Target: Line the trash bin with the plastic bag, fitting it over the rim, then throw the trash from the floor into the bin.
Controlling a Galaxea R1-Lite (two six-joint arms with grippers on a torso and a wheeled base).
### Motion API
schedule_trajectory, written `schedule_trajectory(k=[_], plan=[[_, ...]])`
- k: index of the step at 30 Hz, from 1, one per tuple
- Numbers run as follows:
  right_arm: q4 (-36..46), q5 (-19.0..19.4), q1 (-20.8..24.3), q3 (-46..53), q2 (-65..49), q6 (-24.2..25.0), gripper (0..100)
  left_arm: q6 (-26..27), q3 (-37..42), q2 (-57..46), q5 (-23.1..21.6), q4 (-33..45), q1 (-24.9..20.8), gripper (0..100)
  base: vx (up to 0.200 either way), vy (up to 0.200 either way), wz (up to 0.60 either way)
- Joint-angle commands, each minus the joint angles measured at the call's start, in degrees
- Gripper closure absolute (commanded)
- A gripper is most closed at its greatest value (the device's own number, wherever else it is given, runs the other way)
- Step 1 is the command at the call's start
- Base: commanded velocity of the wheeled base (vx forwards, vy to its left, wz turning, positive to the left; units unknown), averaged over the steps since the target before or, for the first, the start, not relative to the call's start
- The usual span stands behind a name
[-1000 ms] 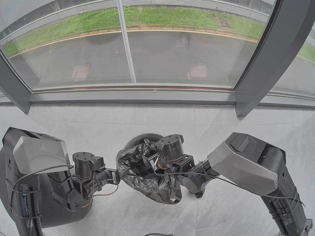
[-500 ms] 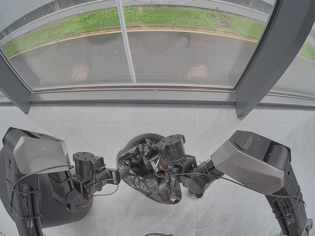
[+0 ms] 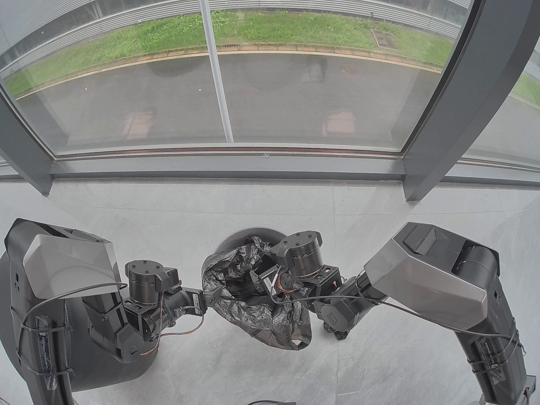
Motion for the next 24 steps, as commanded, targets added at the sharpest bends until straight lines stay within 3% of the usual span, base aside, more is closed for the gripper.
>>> schedule_trajectory(k=[1,10,11,24], plan=[[-0.02,0.25,-0.19,-0.30,0.70,-0.01,0,-0.01,-0.10,0.11,0.01,-0.04,-0.08,0,0.000,0.000,0.00],[0.06,0.25,-0.10,-1.00,1.84,-0.10,0,-0.10,-0.10,0.11,0.01,-0.04,-0.08,0,0.000,0.000,0.00],[0.06,0.16,-0.10,-1.09,2.01,-0.10,100,-0.10,-0.10,0.11,0.01,-0.04,-0.08,0,0.000,0.000,0.00],[-0.02,0.16,-0.10,-1.53,2.01,-0.01,100,-0.63,-0.36,0.46,-0.08,-0.13,-0.08,0,0.000,0.000,0.00]])
